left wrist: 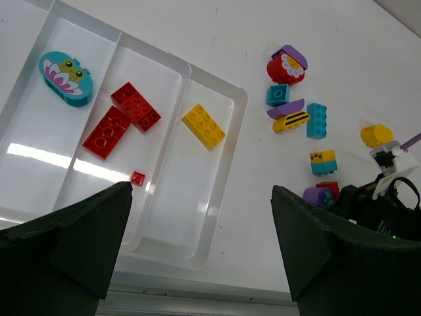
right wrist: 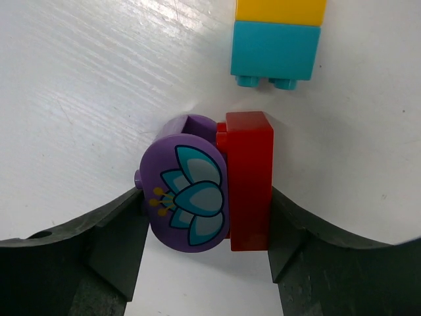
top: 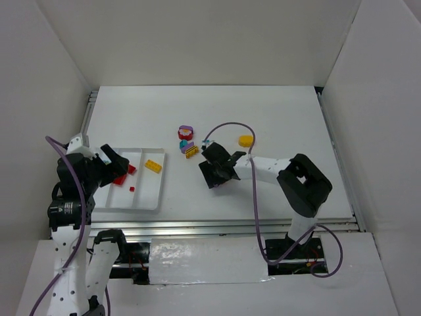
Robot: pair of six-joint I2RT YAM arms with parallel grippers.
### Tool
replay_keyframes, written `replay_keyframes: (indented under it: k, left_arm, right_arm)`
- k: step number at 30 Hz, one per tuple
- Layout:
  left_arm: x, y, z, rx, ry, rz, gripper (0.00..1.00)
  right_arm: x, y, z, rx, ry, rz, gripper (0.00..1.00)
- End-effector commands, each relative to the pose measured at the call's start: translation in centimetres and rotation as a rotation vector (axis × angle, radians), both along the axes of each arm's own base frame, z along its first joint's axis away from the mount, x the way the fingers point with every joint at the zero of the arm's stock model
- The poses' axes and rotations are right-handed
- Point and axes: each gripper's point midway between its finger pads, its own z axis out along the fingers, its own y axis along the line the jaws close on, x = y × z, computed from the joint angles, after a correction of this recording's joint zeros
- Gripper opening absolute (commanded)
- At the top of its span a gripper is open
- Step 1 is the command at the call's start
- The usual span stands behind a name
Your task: Sort the legos into containers by color
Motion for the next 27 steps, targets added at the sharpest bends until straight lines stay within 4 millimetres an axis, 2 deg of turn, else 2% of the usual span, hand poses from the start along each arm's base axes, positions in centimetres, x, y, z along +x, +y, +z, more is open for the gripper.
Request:
replay_keyframes:
  k: [1, 2, 3, 4, 5, 6, 7, 8, 9, 10, 11, 12, 13, 15, 18, 22, 27]
  left_arm:
    - [0.6, -1.3, 1.0, 0.013, -0.044, -0.092, 1.0]
    - [0.7, -1.9, 1.1, 0.008, -0.041, -0.126, 1.0]
    - [0.7, -2.8, 1.2, -0.012, -0.04, -0.174, 1.0]
    - [0.7, -3.5, 1.2, -0.038, -0.033, -0.201, 1.0]
    - [0.9, -4.3, 1.0, -0.076, -0.017, -0.234, 1.0]
    - [1.0, -5.3, 0.8, -0.118, -0.014, -0.277, 1.0]
    - [0.5, -7.7, 1.2, -0.225, -0.017, -0.388, 1.0]
    - [1.0, -9.1, 0.8, -0.286, -0.022, -0.446, 1.0]
    - [0.9, -10.1, 0.8, -0.335, -0.022, -0.486, 1.0]
    - [0.3, -12.0, 0.2, -0.416, 0.007, -0.538, 1.0]
    - [0.7, -13.3, 1.2, -0.423, -0.047, -0.589, 1.0]
    - [0.7, -14.2, 1.2, -0.454, -0.042, -0.595, 1.0]
    - [0.3, -15.8, 0.6, -0.457, -0.014, -0.628, 0.99]
    - [0.0, -18.0, 1.1, -0.494, -0.021, -0.697, 0.99]
    - [-0.9, -21.5, 0.1, -0.517, 0.028, -0.791, 1.0]
    - [-1.7, -23.4, -0.5, -0.509, 0.046, -0.83, 0.99]
    - [-1.8, -24.1, -1.7, -0.503, 0.073, -0.819, 0.99]
  right_arm:
    - [0.8, 1.3, 3.9, 0.097, -0.12, -0.016, 0.18]
    - [0.4, 1.4, 6.0, 0.151, -0.169, -0.008, 0.18]
    - [-0.2, 1.8, 7.0, 0.18, -0.19, 0.009, 0.17]
    - [-2.0, 2.7, 7.5, 0.204, -0.195, 0.062, 0.17]
    - [-2.7, 3.6, 10.2, 0.273, -0.25, 0.094, 0.17]
    - [-3.7, 4.2, 11.3, 0.299, -0.275, 0.137, 0.18]
    - [-4.6, 4.8, 12.3, 0.326, -0.296, 0.174, 0.18]
    - [-6.3, 5.7, 14.0, 0.381, -0.326, 0.226, 0.19]
    - [-6.9, 6.0, 14.7, 0.406, -0.335, 0.241, 0.2]
    - [-7.7, 6.2, 15.6, 0.439, -0.344, 0.258, 0.21]
    - [-8.1, 6.5, 16.0, 0.466, -0.34, 0.279, 0.22]
    - [-8.3, 6.5, 16.2, 0.474, -0.34, 0.277, 0.22]
    - [-8.5, 6.6, 16.6, 0.486, -0.346, 0.277, 0.22]
    - [-8.5, 6.4, 16.8, 0.486, -0.351, 0.262, 0.22]
    - [-9.2, 6.5, 17.4, 0.504, -0.351, 0.271, 0.22]
    - [-9.5, 6.2, 17.0, 0.477, -0.343, 0.266, 0.23]
    - [-10.0, 5.9, 17.3, 0.496, -0.348, 0.262, 0.23]
